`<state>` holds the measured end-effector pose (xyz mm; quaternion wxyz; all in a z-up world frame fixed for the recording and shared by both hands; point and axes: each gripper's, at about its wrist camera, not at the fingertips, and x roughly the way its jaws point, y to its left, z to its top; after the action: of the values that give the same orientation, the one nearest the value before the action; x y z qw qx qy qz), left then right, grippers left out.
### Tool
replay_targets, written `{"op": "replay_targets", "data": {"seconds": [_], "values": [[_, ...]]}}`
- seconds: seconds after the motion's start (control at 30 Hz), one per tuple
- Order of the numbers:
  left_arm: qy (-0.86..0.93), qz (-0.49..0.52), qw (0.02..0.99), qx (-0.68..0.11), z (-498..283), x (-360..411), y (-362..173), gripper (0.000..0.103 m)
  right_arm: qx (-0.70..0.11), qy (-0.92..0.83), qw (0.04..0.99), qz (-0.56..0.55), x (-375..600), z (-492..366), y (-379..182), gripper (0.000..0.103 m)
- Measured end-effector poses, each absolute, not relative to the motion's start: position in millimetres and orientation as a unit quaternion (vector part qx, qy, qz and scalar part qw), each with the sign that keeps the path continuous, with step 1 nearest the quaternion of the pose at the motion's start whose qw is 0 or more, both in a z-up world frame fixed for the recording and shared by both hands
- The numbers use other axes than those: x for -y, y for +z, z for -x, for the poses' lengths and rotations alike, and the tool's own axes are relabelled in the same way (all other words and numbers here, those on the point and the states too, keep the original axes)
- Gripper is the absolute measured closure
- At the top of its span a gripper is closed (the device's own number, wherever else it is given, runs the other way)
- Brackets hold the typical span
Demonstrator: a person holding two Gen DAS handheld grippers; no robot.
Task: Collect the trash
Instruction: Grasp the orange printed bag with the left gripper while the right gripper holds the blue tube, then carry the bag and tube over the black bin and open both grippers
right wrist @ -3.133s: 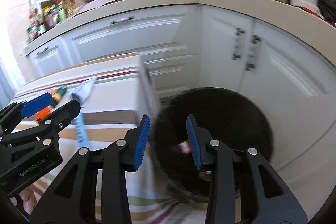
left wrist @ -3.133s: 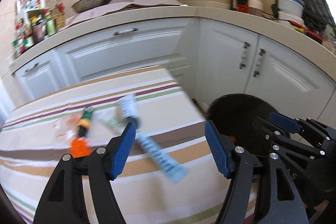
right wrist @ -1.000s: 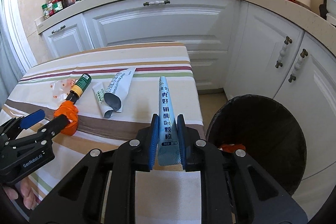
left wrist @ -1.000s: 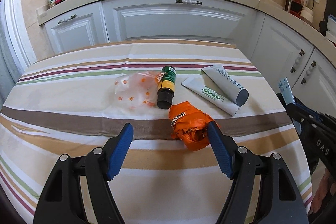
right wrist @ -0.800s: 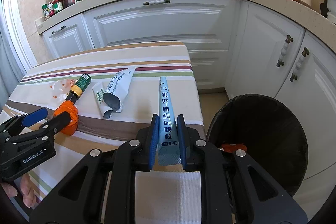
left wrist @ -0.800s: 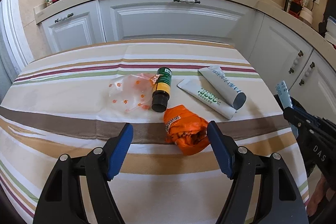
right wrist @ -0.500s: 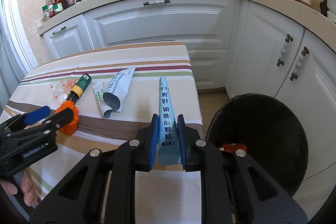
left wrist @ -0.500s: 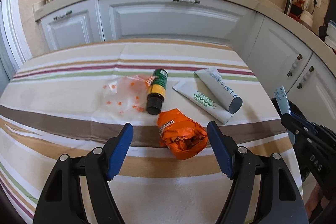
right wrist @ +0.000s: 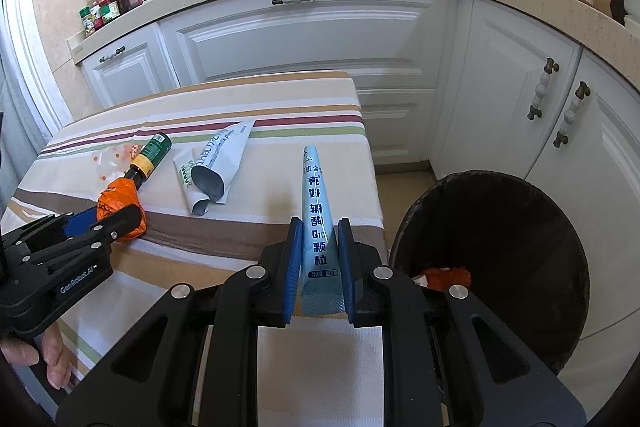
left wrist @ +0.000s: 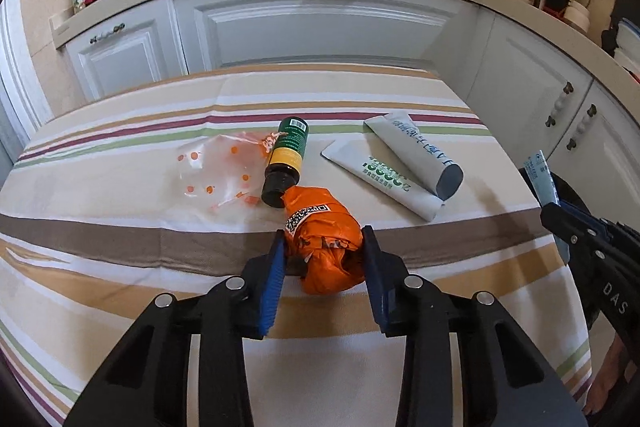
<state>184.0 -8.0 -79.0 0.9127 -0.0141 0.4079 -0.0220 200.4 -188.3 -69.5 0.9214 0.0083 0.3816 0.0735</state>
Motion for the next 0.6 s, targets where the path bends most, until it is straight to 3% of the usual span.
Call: {"op": "replay_targets", "data": {"seconds": [0.6], "values": [[-0.018,-0.003,0.935,-0.355,-138,6,-43,0.067,-0.356,0.068,0.932,-0.012,193,-161,-49,0.085]]}}
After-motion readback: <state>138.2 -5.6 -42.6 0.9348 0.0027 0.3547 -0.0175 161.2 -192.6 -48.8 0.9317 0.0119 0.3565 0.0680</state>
